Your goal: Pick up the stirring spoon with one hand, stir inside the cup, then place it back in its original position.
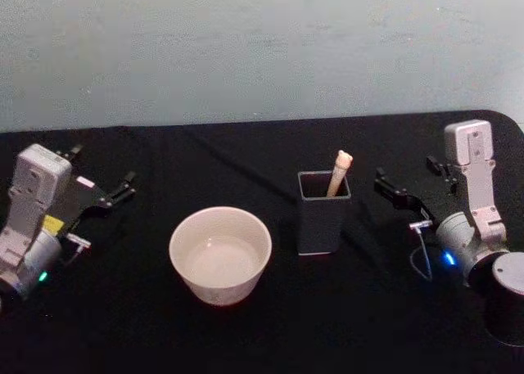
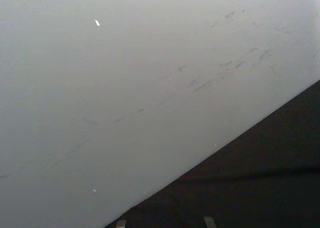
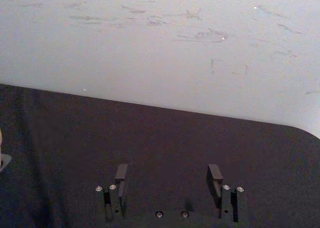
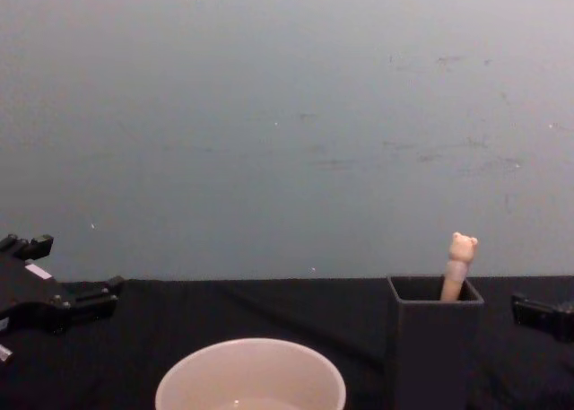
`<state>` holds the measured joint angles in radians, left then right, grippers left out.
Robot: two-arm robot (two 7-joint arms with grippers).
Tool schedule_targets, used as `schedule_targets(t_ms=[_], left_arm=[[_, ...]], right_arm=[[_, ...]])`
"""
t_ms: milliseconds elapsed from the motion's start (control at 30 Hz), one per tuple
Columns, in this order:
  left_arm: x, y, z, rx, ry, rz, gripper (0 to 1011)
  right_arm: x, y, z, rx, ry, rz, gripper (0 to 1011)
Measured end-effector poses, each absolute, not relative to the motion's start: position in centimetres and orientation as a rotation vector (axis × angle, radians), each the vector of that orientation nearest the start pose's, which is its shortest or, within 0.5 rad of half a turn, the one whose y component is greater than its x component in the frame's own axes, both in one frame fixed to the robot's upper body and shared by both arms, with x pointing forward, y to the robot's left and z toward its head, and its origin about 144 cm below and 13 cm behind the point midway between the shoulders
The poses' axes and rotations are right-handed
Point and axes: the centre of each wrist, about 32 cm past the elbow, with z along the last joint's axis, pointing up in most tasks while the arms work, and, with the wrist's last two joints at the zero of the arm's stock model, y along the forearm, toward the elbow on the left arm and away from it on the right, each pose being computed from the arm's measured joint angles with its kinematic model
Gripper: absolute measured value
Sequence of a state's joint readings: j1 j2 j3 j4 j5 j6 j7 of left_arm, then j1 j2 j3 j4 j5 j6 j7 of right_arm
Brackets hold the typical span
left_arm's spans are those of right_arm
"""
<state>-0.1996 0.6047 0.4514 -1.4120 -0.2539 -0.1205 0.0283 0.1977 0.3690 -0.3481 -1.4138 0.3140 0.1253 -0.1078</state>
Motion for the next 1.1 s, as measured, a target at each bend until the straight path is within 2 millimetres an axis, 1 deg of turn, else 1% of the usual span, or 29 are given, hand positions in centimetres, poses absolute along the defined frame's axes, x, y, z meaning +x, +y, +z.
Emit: schedule_targets(t_ms=[1100], left_arm=[[48.86,30.97,113.98,0.304,-0.285,1.248,1001]], right_arm=[[50.03,-25.05,114.17,-0.245,0.038,-1.413,1002]])
